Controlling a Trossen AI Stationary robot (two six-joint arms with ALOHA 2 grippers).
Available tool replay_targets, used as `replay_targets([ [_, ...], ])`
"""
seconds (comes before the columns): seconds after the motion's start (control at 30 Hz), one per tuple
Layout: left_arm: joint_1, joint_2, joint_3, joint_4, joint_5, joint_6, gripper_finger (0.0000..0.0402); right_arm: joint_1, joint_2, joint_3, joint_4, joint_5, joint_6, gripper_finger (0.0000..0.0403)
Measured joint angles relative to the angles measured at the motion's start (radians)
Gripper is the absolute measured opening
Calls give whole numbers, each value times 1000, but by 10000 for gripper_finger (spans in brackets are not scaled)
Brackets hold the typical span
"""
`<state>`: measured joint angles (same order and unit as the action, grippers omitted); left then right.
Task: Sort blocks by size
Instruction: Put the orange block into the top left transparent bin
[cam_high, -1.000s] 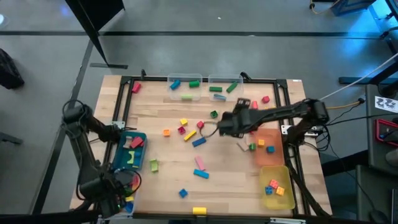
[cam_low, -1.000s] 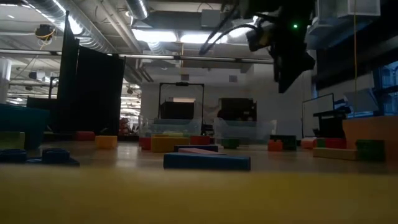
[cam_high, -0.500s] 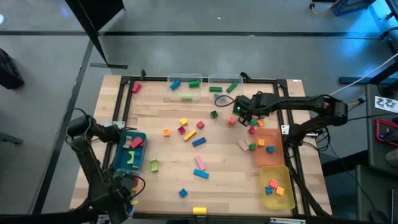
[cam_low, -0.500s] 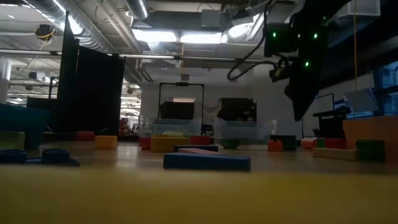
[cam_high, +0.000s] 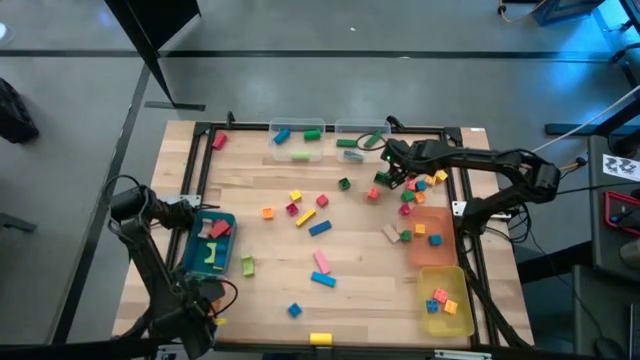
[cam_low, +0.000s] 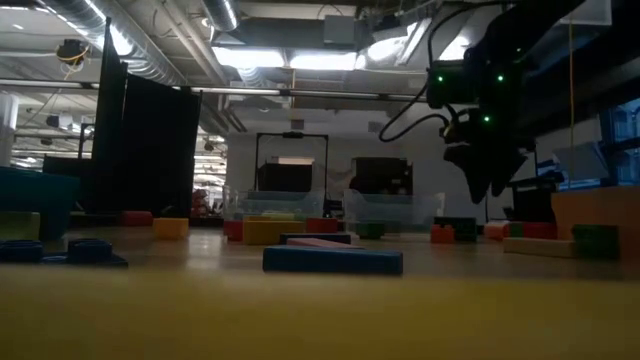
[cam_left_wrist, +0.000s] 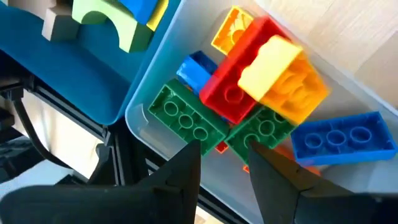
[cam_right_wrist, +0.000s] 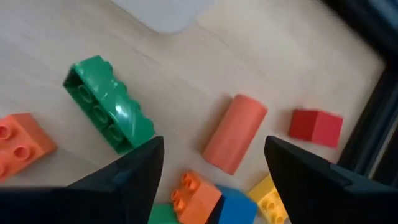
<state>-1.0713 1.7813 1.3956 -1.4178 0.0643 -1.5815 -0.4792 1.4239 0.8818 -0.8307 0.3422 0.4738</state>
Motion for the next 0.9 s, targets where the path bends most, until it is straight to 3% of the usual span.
replay_targets([
  [0.1,5,0,0,0,0,27,118,-35,0,0,-14,-49,22,280],
  [0.47,6,0,0,24,2,23,118,-137,0,-107,87,-49,27,280],
  [0.73,10,0,0,23,0,18,118,-166,1,-195,264,-116,28,280],
  [0.9,22,0,0,24,-1,19,118,-171,1,-216,296,-116,27,253],
])
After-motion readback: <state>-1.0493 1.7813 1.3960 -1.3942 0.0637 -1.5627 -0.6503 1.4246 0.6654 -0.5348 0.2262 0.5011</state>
